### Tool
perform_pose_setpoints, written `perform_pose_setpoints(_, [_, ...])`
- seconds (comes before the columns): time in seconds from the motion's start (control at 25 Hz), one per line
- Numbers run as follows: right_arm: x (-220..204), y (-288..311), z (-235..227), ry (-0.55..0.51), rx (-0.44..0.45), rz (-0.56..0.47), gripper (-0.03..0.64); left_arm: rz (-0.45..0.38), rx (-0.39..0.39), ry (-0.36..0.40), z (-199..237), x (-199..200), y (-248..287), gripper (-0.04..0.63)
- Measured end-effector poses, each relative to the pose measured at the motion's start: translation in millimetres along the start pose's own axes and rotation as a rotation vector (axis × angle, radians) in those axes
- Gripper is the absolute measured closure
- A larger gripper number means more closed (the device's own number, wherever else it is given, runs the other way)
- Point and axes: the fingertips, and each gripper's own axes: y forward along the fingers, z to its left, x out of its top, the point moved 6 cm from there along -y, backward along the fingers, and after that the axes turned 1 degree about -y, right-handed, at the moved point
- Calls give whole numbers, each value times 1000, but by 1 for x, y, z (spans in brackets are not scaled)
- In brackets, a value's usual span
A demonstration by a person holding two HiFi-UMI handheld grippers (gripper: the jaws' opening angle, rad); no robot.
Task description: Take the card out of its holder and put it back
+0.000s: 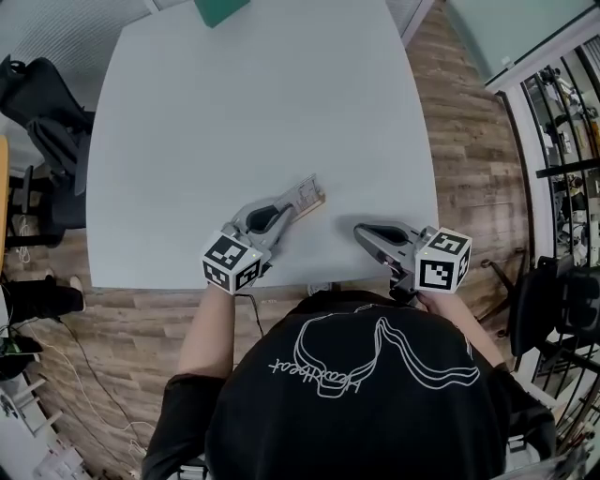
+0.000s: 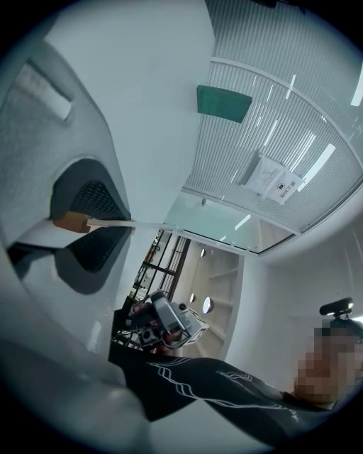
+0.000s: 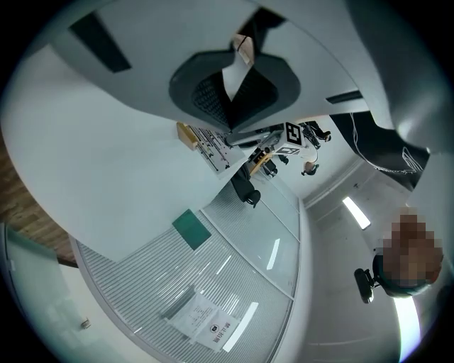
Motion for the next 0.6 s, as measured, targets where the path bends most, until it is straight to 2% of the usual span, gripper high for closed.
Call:
perform_pose_setpoints(0.32, [-5,3,-6,31,0,7,607,27,-9,87,-7,1,2,571])
perform_pose_setpoints(0.6, [-7,2,-10,48,-8,12,607,31,-12,104,-13,3,-1,571])
